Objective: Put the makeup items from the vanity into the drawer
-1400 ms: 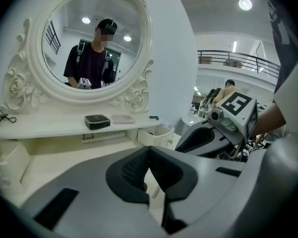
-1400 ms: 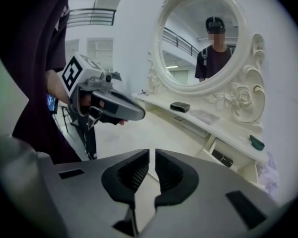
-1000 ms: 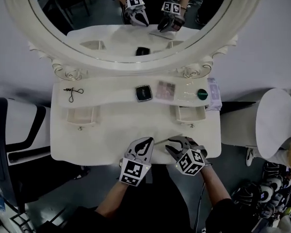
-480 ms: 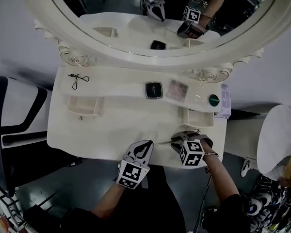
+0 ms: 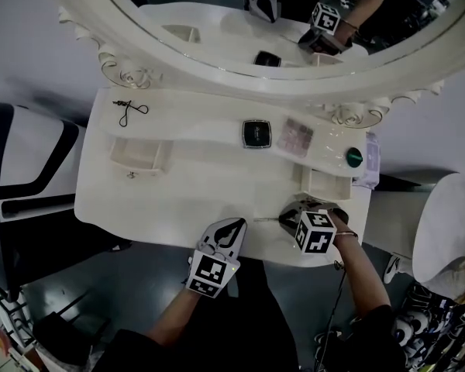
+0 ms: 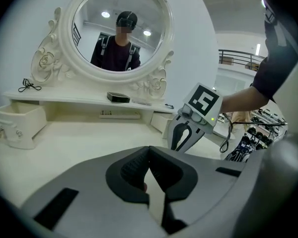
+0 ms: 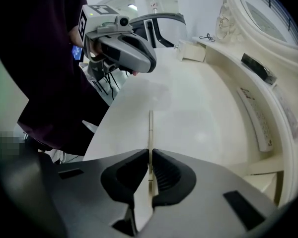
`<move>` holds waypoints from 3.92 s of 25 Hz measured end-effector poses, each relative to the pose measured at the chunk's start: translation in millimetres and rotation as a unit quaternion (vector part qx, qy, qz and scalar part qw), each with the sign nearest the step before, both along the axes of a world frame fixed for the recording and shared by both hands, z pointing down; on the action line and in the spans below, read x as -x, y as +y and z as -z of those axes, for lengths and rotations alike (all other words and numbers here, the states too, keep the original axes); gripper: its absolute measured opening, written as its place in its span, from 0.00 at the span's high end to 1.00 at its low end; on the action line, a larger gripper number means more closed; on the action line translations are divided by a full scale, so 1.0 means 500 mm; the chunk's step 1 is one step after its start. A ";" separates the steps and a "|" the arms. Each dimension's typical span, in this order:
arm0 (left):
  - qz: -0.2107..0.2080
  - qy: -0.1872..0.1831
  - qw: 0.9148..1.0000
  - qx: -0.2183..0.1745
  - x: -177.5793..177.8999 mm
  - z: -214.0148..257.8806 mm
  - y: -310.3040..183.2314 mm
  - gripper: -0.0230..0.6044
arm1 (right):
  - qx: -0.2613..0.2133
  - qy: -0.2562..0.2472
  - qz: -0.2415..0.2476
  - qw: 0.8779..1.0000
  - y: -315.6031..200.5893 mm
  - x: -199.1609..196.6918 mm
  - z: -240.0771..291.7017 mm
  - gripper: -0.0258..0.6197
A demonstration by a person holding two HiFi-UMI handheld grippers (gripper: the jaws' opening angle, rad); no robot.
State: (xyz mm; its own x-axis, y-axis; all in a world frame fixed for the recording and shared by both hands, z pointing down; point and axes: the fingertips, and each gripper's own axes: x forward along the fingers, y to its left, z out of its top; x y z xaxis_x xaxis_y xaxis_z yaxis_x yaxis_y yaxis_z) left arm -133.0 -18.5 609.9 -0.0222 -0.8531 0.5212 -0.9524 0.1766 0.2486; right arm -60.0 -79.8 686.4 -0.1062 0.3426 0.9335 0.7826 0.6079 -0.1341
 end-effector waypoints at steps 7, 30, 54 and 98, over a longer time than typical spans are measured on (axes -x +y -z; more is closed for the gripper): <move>0.001 0.000 1.000 -0.009 -0.001 0.014 -0.009 0.94 | 0.002 -0.011 -0.008 1.000 0.003 -0.003 0.006 0.89; -0.014 -0.050 0.995 -0.084 -0.002 0.191 -0.080 0.94 | 0.085 -0.208 -0.256 0.940 -0.051 0.011 0.273 0.89; -0.080 -0.073 0.989 -0.102 -0.074 0.225 -0.217 0.94 | -0.054 -0.233 -0.274 0.931 -0.263 -0.054 0.279 0.89; -0.095 -0.052 0.989 -0.098 -0.109 0.195 -0.332 0.94 | 0.030 -0.260 -0.340 0.903 -0.323 -0.059 0.286 0.92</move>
State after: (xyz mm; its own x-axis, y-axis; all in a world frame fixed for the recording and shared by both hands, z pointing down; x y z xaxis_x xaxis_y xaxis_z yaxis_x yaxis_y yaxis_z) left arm -78.4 -184.5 512.4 0.1033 -0.9314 0.3489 -0.9859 -0.0495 0.1599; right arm -30.6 -241.5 543.6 -0.7303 0.0810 0.6783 0.1979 0.9755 0.0966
